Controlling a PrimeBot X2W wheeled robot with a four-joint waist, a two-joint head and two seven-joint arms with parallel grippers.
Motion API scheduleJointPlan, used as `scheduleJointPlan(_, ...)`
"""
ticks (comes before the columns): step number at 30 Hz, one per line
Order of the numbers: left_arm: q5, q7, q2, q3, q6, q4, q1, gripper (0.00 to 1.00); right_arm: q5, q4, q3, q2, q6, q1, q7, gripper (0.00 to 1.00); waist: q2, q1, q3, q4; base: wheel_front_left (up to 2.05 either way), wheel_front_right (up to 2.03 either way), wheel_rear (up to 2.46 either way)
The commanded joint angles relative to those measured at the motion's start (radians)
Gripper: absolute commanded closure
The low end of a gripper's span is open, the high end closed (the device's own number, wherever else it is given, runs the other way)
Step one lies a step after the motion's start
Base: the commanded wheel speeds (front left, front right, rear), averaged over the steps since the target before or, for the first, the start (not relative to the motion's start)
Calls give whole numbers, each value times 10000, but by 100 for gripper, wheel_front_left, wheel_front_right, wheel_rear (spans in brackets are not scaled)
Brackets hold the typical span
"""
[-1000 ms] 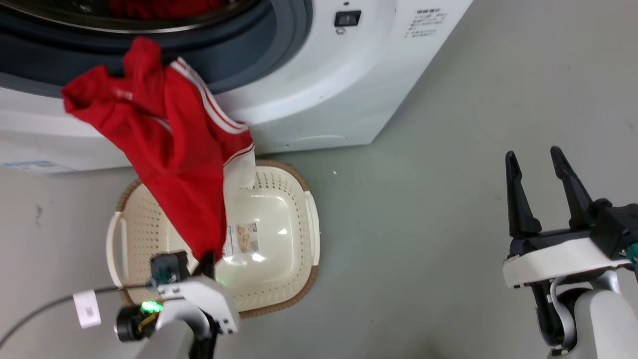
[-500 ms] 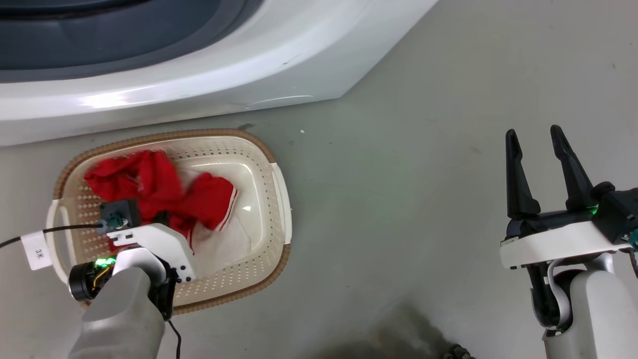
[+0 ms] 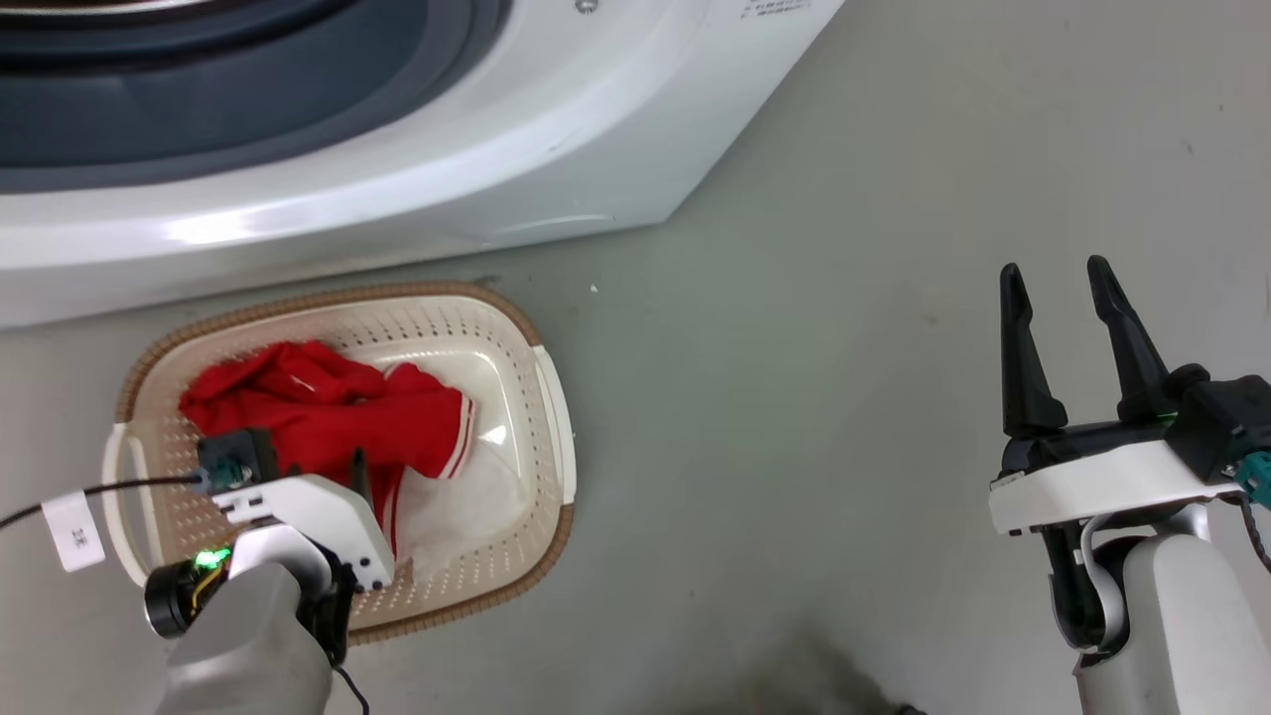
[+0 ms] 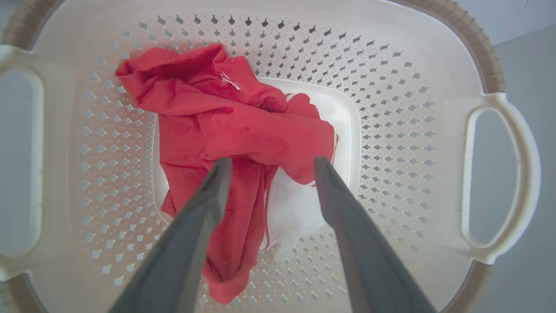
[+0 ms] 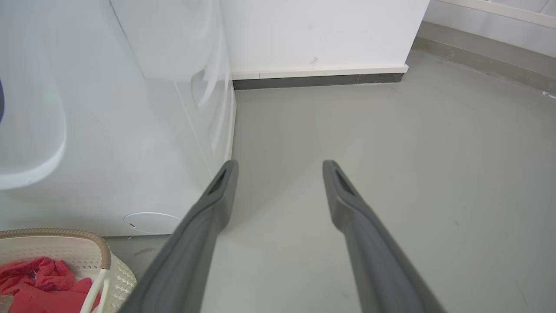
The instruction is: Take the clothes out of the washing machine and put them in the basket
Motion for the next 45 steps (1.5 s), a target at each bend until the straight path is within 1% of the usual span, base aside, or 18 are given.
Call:
scheduleJointPlan(1,4,-129,-63,3,-14,29,207,0,-61,62,6,0,-7,-48,-34,0,-1,-1,-519,156,0,0,0)
scheduleJointPlan(6,37,-345,-222,45,-180,-382,618,0,-223,110,-42,2,-7,190,73,0,-1,-1,-1392,452,0,0,0)
scheduleJointPlan(10,342,-356,-216,308,94,-1773,1118,0,-356,48,-80,0,-7,355,196,0,-1,-1,-1973,748,0,0,0)
scheduleJointPlan(18,1433,-353,-484,1145,525,-4685,2459,0,-538,-202,-128,0,-7,834,553,0,-1,-1,-2868,1190,0,0,0)
scheduleJointPlan(24,2351,-354,-810,1784,629,-6872,3352,0,-643,-386,-165,2,-7,1136,787,0,-1,-1,-3306,1420,0,0,0)
scheduleJointPlan(30,3149,-353,-1013,2191,529,-8718,3888,0,-609,-540,-112,0,-7,1377,927,0,-1,-1,-3604,1563,0,0,0)
scheduleJointPlan(32,3300,-355,-1034,2243,476,-9044,3925,0,-572,-574,-70,2,-7,1451,969,0,-1,-1,-3667,1553,0,0,0)
scheduleJointPlan(36,3530,-355,-741,2330,310,-9268,3535,0,-480,-614,37,-1,-7,1488,993,0,-1,-1,-3659,1376,0,0,0)
scheduleJointPlan(40,3614,-264,-424,2335,176,-9028,2863,0,-344,-631,119,2,-7,1404,921,0,-1,-1,-3426,1073,0,0,0)
scheduleJointPlan(45,3509,84,172,2455,-80,-8644,1631,0,-131,-534,240,2,-7,1132,713,0,-1,-1,-2918,540,0,0,0)
